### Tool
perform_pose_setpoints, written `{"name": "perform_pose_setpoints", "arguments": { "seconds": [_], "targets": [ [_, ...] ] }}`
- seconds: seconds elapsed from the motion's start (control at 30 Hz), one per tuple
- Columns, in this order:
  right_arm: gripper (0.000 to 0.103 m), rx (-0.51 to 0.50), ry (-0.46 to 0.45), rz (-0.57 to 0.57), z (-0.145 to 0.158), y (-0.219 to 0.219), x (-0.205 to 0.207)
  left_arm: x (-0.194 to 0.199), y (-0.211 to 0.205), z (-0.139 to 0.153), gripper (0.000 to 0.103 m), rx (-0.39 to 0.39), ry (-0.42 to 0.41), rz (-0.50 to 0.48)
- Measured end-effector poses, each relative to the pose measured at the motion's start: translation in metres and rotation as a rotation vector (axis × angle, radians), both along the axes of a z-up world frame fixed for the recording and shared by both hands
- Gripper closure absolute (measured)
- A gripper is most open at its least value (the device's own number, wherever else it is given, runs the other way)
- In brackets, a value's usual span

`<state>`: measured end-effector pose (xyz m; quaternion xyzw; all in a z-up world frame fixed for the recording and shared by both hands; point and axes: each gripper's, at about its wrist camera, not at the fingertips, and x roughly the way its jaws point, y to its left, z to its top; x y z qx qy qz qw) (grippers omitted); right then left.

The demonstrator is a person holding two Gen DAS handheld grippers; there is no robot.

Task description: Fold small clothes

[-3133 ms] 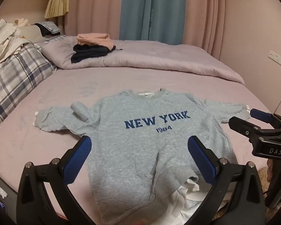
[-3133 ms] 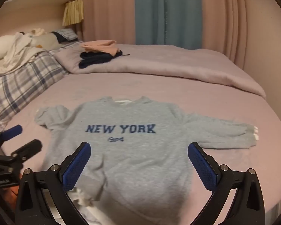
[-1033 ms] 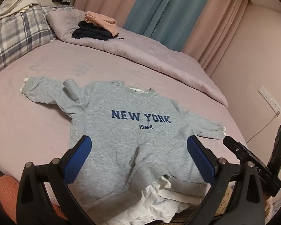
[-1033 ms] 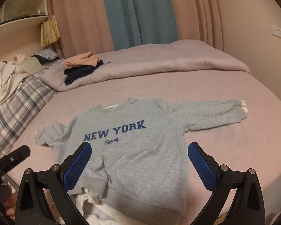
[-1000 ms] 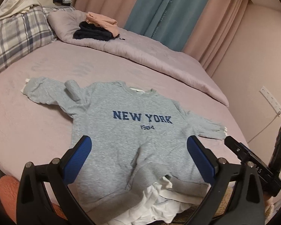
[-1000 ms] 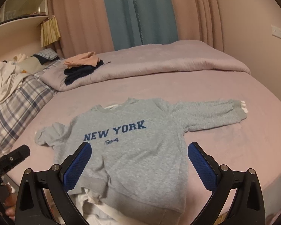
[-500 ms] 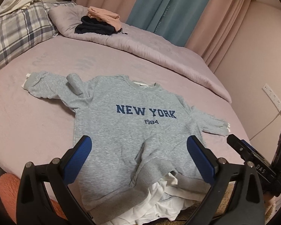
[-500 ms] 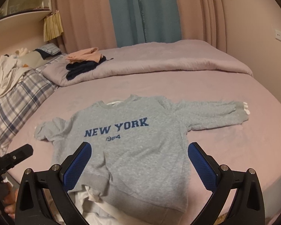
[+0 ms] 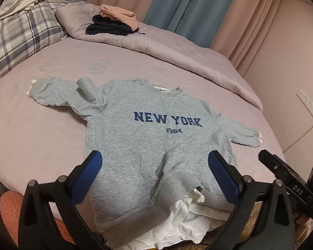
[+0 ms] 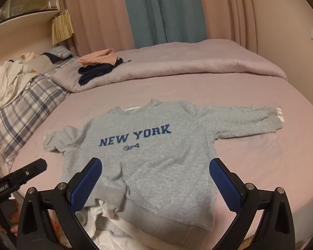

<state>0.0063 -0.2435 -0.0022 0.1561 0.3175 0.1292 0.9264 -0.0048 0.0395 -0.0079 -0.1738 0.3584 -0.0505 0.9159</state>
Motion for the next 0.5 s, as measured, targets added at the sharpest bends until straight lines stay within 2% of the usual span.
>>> {"name": "perform_pose_setpoints", "arguments": {
  "seconds": [0.5],
  "targets": [
    [0.000, 0.003, 0.009, 0.008, -0.0033, -0.0002, -0.0006, 0.0026, -0.0031, -0.0042, 0.002, 0.003, 0.019, -0.001]
  ]
}}
